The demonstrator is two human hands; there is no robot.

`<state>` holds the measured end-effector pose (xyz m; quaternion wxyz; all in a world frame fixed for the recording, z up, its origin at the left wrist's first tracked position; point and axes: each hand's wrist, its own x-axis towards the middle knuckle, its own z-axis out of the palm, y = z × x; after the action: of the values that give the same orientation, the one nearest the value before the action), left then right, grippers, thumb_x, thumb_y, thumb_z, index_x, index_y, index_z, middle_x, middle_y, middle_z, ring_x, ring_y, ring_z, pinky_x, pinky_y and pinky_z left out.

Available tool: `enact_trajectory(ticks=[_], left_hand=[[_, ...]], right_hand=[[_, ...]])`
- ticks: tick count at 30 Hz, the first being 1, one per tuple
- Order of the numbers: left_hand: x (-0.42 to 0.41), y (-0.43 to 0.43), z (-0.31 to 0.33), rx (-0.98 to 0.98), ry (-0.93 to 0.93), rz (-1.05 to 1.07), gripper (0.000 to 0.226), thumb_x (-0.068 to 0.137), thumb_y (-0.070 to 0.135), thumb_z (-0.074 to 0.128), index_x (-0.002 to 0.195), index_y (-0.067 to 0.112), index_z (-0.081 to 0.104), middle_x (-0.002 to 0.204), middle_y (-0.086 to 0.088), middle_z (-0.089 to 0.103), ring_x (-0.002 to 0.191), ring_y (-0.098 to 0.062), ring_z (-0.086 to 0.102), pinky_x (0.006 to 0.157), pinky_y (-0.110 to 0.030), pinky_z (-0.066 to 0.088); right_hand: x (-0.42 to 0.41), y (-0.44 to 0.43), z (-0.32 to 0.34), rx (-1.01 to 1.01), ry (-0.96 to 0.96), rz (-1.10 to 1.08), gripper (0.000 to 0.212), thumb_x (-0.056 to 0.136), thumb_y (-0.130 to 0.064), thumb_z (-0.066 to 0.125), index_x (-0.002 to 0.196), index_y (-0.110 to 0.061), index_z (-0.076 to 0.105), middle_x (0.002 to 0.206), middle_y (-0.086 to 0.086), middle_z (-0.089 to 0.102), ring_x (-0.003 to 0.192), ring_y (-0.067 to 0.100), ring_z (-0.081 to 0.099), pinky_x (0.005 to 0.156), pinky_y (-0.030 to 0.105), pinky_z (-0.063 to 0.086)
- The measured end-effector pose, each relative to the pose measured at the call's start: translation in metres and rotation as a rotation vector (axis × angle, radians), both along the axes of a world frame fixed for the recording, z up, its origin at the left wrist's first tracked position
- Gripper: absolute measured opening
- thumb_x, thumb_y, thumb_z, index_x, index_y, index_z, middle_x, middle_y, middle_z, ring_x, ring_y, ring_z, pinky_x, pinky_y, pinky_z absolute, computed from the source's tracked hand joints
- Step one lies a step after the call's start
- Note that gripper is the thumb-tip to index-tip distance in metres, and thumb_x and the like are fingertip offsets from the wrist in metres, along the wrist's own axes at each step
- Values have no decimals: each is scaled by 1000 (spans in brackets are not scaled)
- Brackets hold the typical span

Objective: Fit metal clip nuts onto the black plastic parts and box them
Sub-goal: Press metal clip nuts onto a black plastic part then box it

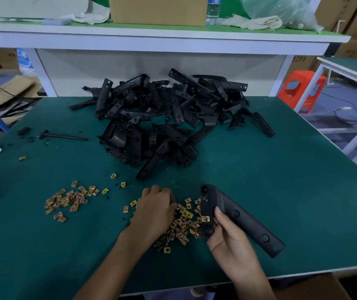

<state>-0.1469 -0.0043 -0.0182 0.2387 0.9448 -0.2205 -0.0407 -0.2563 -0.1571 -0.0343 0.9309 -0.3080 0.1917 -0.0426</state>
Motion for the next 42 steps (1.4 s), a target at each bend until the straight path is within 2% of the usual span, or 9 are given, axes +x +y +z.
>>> enact_trajectory(ticks=[5, 8, 12, 16, 19, 24, 30, 35, 42], left_hand=[[7, 2, 1, 14, 90, 8, 22, 99, 42, 56, 113, 26, 59, 115, 1, 48, 115, -21, 38, 94, -31, 37], [11, 2, 4, -14, 172, 10, 10, 96, 40, 61, 99, 34, 54, 110, 4, 45, 115, -18, 36, 90, -29, 35], [10, 2, 2, -26, 160, 7, 10, 97, 41, 60, 102, 35, 54, 110, 5, 46, 114, -18, 37, 92, -30, 36], [11, 3, 3, 3, 145, -40, 19, 98, 38, 58, 116, 34, 61, 111, 4, 44, 115, -21, 36, 94, -33, 36], [10, 3, 8, 31, 101, -50, 16, 97, 36, 60, 112, 31, 62, 108, 6, 45, 114, -21, 39, 95, -34, 38], [-9, -1, 24, -396, 221, 59, 3, 93, 34, 64, 95, 35, 61, 94, 18, 64, 90, 0, 59, 74, -20, 44], [-38, -19, 41, -1005, 589, 143, 18, 91, 12, 70, 97, 29, 75, 85, 11, 73, 80, -2, 66, 72, -14, 50], [-50, -24, 46, -1104, 739, 166, 14, 89, 5, 70, 88, 16, 79, 88, -4, 77, 79, -9, 68, 72, -19, 52], [-52, -24, 47, -1174, 785, 146, 17, 89, 5, 69, 85, 18, 80, 78, 1, 73, 67, -5, 63, 64, -18, 50]], right_hand=[[0, 0, -1, -13, 4, 10, 43, 81, -17, 67, 123, -7, 73, 129, 20, 68, 116, 29, 68, 97, 41, 56], [-1, 0, -1, -14, -3, 16, 42, 80, -16, 68, 121, -6, 74, 123, 19, 71, 107, 26, 72, 86, 38, 62], [-1, -1, -2, -13, -12, 8, 35, 80, -15, 68, 113, -10, 78, 117, 17, 73, 100, 23, 74, 75, 34, 62], [0, -1, -3, -8, -13, 12, 35, 78, -16, 71, 112, -11, 79, 120, 17, 73, 103, 24, 73, 78, 35, 61], [0, -1, -3, -13, -16, 19, 38, 78, -17, 71, 114, -10, 78, 120, 17, 72, 104, 25, 73, 78, 35, 61], [0, -1, 0, 5, -34, 28, 38, 81, -18, 68, 117, -7, 76, 119, 16, 73, 102, 23, 74, 75, 33, 61], [-3, 0, 5, -19, -54, 53, 32, 87, -20, 63, 114, -10, 78, 118, 15, 74, 106, 23, 73, 81, 33, 60], [-4, -1, 4, -18, -43, 57, 36, 94, -21, 58, 124, -7, 72, 128, 19, 68, 116, 27, 68, 88, 36, 58], [-5, -2, 2, -22, -50, 56, 35, 100, -20, 52, 127, -6, 70, 129, 19, 68, 118, 27, 67, 89, 34, 57]])
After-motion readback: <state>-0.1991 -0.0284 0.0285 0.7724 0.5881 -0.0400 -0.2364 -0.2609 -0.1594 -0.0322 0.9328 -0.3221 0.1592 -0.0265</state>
